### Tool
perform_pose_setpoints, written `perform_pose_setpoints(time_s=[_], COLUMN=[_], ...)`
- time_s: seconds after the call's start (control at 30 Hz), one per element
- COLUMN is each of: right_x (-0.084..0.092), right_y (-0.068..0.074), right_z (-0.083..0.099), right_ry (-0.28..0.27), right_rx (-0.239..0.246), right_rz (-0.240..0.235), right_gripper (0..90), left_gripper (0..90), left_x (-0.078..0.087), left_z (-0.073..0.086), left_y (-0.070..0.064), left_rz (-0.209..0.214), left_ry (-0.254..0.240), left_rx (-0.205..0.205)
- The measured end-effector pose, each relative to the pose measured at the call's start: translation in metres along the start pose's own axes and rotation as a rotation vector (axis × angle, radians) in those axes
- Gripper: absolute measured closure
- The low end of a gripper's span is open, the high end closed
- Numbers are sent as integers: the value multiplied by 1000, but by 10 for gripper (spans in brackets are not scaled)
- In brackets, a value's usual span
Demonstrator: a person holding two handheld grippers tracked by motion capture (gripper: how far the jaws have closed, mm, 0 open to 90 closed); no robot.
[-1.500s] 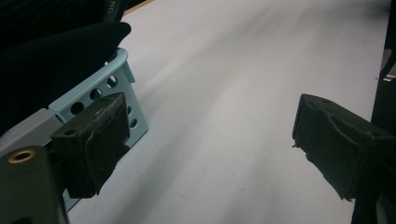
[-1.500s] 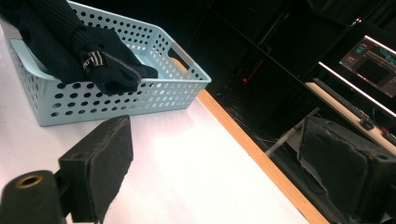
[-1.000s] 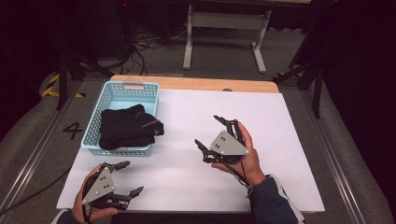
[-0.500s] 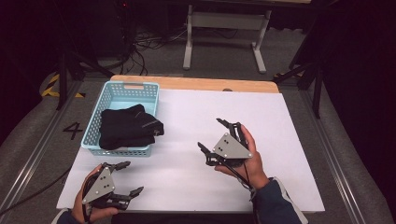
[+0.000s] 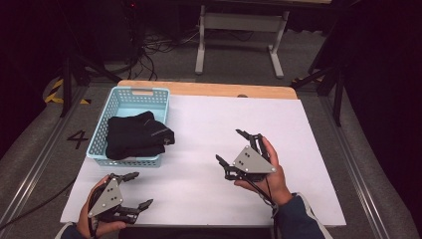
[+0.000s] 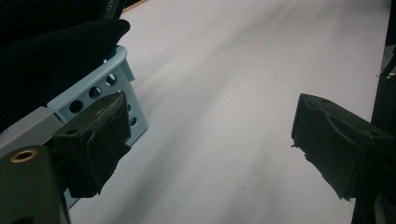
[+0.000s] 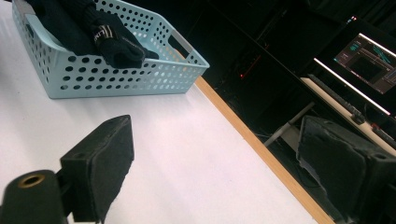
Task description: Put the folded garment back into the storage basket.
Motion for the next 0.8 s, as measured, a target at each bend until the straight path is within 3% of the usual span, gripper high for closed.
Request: perform_pose_setpoints(time_s=[0.8], right_x=[12], right_y=[-5], right_z=[25], right_ry=[23], right_rx=[-15], right_rz=[10], right_gripper=[121], left_gripper=[126], left_x=[0], left_z=[1], left_y=[0], left_rz=[2], left_ry=[3], left_rx=[-1])
Point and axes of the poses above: each handheld gripper's, and its own axes: x roughly backward along the jaws, z roughly out of its underside, y roughly to its left, the point moved 10 cm from there along -x, roughly forward along the jaws, and after that the axes turned 14 degrees about y, right-handed, at the moved point
